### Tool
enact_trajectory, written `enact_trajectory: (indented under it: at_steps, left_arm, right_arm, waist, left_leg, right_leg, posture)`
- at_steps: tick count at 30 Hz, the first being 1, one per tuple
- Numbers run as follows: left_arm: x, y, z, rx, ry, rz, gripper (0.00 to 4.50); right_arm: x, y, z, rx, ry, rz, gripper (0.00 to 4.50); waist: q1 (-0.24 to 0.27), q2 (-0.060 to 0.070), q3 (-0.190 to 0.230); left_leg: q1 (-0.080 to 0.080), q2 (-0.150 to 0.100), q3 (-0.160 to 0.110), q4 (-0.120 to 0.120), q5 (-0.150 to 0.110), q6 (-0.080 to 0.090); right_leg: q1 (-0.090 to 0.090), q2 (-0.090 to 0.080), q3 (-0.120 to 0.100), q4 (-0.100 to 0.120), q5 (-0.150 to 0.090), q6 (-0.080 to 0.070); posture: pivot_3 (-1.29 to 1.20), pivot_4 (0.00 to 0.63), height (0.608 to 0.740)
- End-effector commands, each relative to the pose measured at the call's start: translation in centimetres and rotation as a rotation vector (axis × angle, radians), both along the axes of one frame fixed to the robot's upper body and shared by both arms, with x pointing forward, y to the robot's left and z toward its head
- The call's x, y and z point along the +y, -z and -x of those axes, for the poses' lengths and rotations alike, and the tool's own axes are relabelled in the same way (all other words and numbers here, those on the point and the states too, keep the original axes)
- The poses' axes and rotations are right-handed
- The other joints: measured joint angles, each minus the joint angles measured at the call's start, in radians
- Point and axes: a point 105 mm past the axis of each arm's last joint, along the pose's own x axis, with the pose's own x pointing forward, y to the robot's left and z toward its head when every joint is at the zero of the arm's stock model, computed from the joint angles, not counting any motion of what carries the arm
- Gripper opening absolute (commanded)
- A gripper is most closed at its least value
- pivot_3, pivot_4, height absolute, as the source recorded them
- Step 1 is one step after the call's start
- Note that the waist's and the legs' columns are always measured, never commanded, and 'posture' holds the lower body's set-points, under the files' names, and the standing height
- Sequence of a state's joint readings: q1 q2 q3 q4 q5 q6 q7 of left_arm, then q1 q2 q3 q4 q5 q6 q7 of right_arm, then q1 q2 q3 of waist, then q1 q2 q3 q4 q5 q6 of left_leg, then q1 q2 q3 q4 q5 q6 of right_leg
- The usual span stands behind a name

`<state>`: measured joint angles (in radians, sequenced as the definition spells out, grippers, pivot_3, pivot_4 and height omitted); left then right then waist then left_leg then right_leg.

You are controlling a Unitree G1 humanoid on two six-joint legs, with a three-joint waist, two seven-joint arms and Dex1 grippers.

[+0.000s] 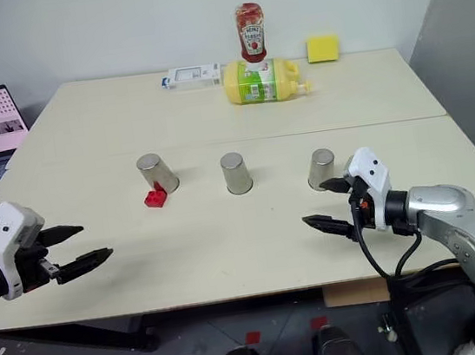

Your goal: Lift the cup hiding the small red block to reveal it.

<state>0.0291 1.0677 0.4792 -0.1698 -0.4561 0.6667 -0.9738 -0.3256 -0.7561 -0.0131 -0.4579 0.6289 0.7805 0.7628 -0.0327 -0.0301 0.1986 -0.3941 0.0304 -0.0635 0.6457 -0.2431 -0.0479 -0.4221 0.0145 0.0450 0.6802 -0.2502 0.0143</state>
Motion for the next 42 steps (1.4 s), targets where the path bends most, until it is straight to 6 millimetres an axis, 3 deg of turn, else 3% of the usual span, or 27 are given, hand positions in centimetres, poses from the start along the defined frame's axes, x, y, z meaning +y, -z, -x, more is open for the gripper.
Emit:
enact_trajectory:
  at_steps: [1, 13, 25, 42]
  left_arm:
    - [-0.3, -1.8, -0.3, -0.079, 0.016, 0.012, 4.48]
    - [-2.0, -1.6, -0.5, -0.080, 0.058, 0.027, 4.48]
    - [-2.8, -1.5, -0.5, -0.073, 0.082, 0.035, 4.48]
    - [-3.7, -2.3, -1.5, -0.110, 0.100, 0.061, 4.48]
  right_arm:
    - [0.2, -0.8, 0.1, -0.046, -0.021, -0.004, 4.50]
    - [-0.4, -2.4, -0.2, -0.096, -0.006, -0.022, 4.50]
    - [0.3, -3.8, 0.3, -0.121, -0.047, -0.091, 4.50]
    - [0.7, -2.9, 0.6, -0.119, -0.064, -0.063, 4.50]
  waist:
    - [0.000, 0.000, 0.000]
    - [0.000, 0.000, 0.000]
    - [0.000, 0.000, 0.000]
    - [0.000, 0.000, 0.000]
  left_leg:
    - [0.000, 0.000, 0.000, 0.000, 0.000, 0.000]
    - [0.000, 0.000, 0.000, 0.000, 0.000, 0.000]
    - [0.000, 0.000, 0.000, 0.000, 0.000, 0.000]
    - [0.000, 0.000, 0.000, 0.000, 0.000, 0.000]
  right_leg:
    - [0.000, 0.000, 0.000, 0.000, 0.001, 0.001]
    - [0.000, 0.000, 0.000, 0.000, 0.001, 0.001]
    - [0.000, 0.000, 0.000, 0.000, 0.001, 0.001]
    - [0.000, 0.000, 0.000, 0.000, 0.001, 0.001]
  posture:
    - [0.00, 0.150, 0.740]
    - [0.00, 0.150, 0.740]
    - [0.00, 0.150, 0.740]
    - [0.00, 0.150, 0.740]
